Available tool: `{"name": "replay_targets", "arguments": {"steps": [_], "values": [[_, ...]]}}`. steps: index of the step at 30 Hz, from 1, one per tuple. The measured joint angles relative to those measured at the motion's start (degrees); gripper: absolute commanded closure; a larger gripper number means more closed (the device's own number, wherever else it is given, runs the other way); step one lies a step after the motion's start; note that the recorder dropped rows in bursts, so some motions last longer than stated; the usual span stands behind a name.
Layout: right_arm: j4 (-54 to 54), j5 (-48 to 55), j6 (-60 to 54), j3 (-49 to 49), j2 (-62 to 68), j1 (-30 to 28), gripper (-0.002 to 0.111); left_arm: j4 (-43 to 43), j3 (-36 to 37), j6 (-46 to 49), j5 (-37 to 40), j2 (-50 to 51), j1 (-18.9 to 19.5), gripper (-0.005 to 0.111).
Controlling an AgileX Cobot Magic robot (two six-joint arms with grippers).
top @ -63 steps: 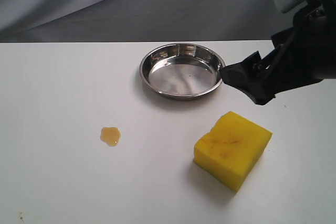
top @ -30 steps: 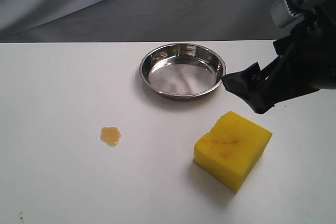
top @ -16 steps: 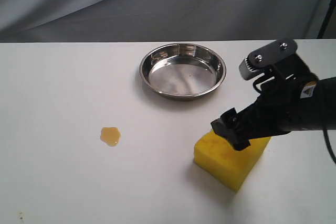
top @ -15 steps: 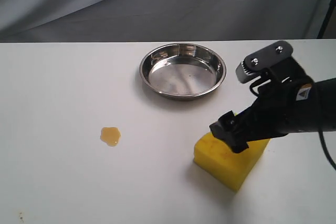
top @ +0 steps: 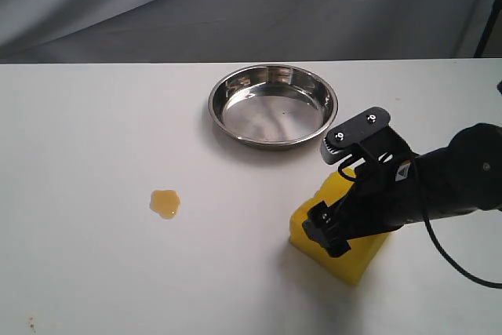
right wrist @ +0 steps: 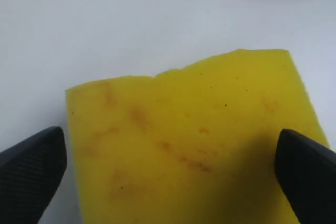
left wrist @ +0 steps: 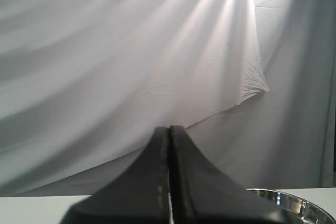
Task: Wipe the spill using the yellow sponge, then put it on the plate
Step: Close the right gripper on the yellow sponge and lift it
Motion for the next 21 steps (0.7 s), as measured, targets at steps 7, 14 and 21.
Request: {"name": "replay_targets", "arguments": {"steps": [7,14,21], "values": [[0.0,-1.77,0.0,0.0,2.27,0.0,0.003,0.0,0.0,0.0,0.0,0.0,0.0,0.107],[-1.5,-2.27,0.0,-0.1,3.94,0.0,0.008,0.0,0.0,0.0,0.0,0.0,0.0,0.107],[-2.04,-2.51,-0.79,-0.21,5.17,0.0,0.048,0.0,0.0,0.0,0.0,0.0,0.0,0.107]]}}
